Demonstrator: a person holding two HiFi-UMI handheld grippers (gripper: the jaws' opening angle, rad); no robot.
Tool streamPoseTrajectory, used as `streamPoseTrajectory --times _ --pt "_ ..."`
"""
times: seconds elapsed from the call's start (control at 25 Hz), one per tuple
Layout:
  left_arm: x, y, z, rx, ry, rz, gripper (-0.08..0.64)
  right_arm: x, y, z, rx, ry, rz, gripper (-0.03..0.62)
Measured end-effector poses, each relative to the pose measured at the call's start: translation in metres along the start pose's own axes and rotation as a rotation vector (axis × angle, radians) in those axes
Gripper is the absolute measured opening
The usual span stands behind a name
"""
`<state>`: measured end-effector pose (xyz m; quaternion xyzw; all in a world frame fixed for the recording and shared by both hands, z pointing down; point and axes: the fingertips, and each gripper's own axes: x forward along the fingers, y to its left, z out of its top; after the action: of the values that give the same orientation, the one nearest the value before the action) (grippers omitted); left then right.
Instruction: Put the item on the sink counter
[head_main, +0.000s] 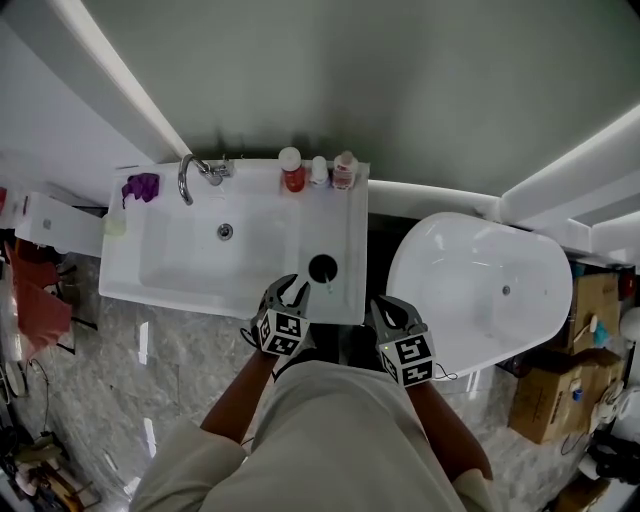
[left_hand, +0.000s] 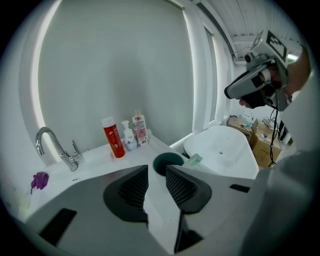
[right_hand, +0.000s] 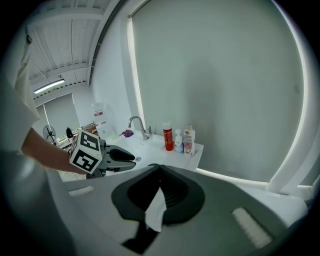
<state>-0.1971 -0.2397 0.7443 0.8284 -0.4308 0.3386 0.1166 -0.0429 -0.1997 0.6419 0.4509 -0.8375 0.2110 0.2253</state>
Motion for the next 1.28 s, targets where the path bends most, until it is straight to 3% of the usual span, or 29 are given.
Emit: streamPoseTrajectory --times 0.48,0.84,1.28 --pt "-0.053 0.009 0.017 -0.178 -0.063 0.116 0.032 -0.014 0.017 0.013 -0.072 -0.05 0.076 0.011" --pt "-0.116 -0.036 0.043 -0.268 -0.137 0.147 0.008 -0.058 0.031 0.004 -0.108 -0.086 0.156 0.011" --pt "-0.193 -0.096 0.045 -0.354 -0.206 0.167 0.006 -0.122 0.047 -0.013 -0.094 -0.138 0.247 0.011"
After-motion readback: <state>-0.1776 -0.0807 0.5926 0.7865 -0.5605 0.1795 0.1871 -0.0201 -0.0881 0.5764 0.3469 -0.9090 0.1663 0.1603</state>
